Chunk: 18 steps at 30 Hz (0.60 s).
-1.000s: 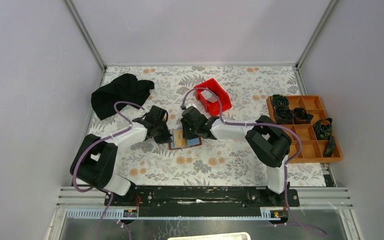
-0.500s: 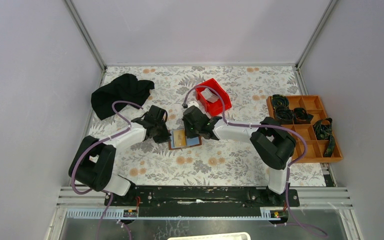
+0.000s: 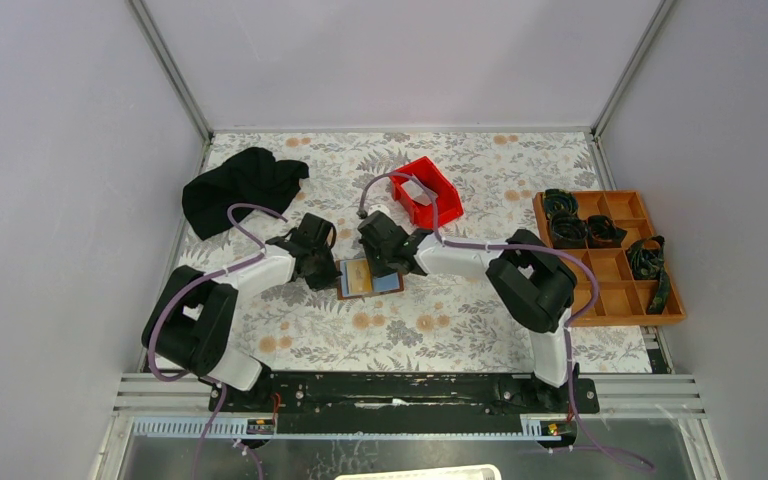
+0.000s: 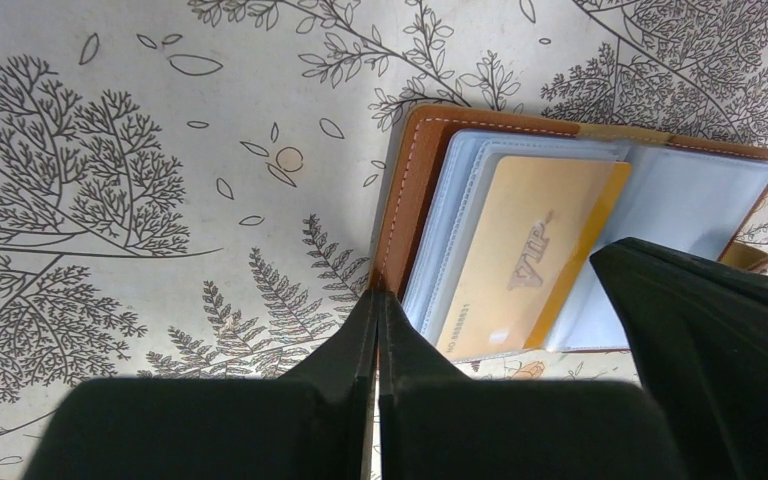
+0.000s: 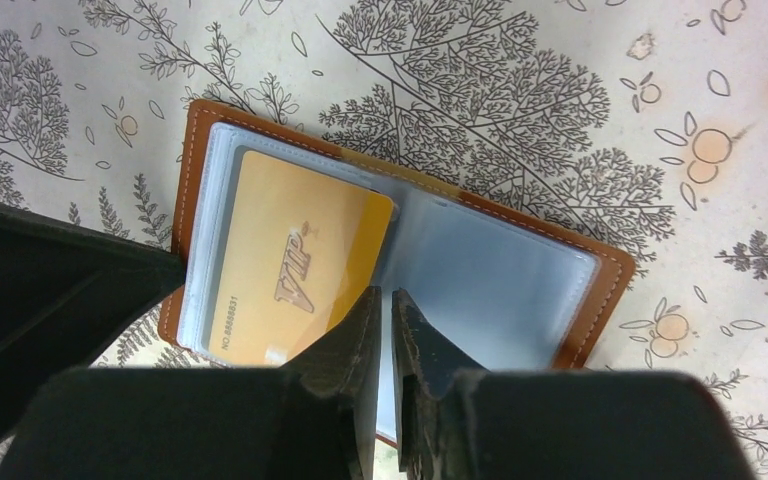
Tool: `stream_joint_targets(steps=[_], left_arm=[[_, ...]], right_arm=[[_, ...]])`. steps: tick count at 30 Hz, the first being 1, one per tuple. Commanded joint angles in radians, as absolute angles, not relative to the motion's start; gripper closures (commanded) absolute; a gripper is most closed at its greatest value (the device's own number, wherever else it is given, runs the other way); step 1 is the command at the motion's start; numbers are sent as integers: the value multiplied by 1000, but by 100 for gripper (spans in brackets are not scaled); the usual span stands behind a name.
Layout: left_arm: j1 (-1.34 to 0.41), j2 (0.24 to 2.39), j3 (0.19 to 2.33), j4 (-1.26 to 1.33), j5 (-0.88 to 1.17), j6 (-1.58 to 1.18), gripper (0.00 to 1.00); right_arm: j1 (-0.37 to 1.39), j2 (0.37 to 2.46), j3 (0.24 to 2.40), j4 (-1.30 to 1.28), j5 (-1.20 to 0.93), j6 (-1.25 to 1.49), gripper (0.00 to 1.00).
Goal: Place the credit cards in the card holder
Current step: Insert the credit card into the card holder.
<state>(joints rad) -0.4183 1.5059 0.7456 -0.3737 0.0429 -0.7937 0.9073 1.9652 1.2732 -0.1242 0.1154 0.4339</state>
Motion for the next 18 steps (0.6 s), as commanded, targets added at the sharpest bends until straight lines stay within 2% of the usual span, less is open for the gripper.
stream_joint_targets(steps=[1,18], left_arm=[[-419,1525,729,-367,27,-770,100],[-419,1572,737,-339,58,-752,100]], right_arm=[[932,1991,1342,-170,146,404,85],[950,2010,1359,-143,92,430,85]])
